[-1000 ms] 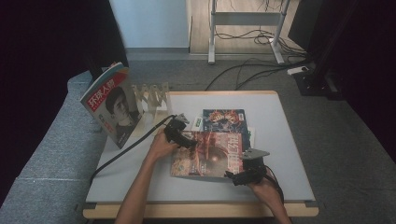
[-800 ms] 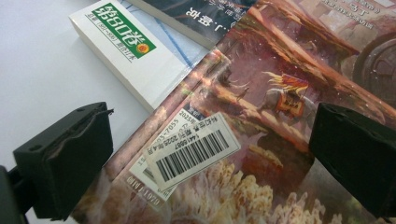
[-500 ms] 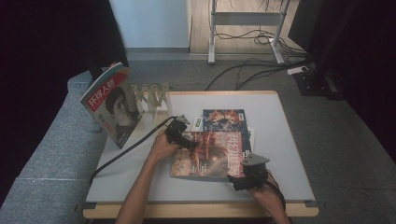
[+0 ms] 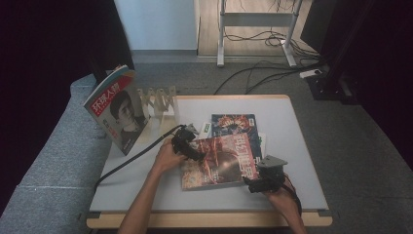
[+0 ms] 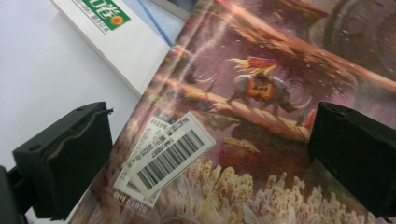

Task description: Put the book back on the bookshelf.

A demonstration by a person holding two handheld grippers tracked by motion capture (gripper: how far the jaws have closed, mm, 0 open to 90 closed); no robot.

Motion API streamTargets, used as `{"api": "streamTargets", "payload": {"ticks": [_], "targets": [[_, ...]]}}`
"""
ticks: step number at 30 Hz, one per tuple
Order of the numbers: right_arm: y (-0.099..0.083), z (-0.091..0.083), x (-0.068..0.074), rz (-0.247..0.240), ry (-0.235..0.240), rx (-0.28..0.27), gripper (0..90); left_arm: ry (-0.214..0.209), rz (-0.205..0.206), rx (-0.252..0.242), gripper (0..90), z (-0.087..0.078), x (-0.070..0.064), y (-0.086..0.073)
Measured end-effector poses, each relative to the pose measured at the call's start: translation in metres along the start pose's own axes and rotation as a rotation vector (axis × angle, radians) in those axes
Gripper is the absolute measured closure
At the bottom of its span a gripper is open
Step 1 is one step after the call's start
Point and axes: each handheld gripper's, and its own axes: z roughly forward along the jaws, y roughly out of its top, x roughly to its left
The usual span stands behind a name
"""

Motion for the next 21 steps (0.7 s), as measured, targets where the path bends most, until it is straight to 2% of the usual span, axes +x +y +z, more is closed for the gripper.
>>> {"api": "streamTargets", "payload": {"ticks": [2,5,8,10,14,18,21], "targets": [[0.000,0.000,-0.004,0.005,-0.012,-0.005,0.0,-0.001,0.002,0.006,0.0,-0.001,-0.003,-0.001],[0.001,0.000,-0.009,0.016,-0.005,-0.004,0.0,0.012,0.000,0.003,0.0,-0.002,-0.007,-0.002],[0.001,-0.003,-0.014,0.018,-0.042,-0.018,2.5,0.008,0.001,0.007,0.0,-0.003,-0.010,-0.004],[0.001,-0.003,-0.020,0.028,-0.050,-0.018,3.0,0.000,-0.001,-0.005,0.0,-0.004,-0.010,-0.008],[0.000,-0.005,-0.021,0.033,-0.021,-0.018,2.0,-0.019,-0.025,-0.019,0.0,-0.005,-0.008,-0.013],[-0.004,-0.003,-0.011,0.024,0.038,-0.006,0.0,-0.018,-0.028,-0.019,0.0,-0.006,-0.010,-0.015],[-0.006,0.001,-0.006,0.005,0.041,0.004,0.0,-0.019,-0.032,-0.017,0.0,-0.007,-0.011,-0.018]]}}
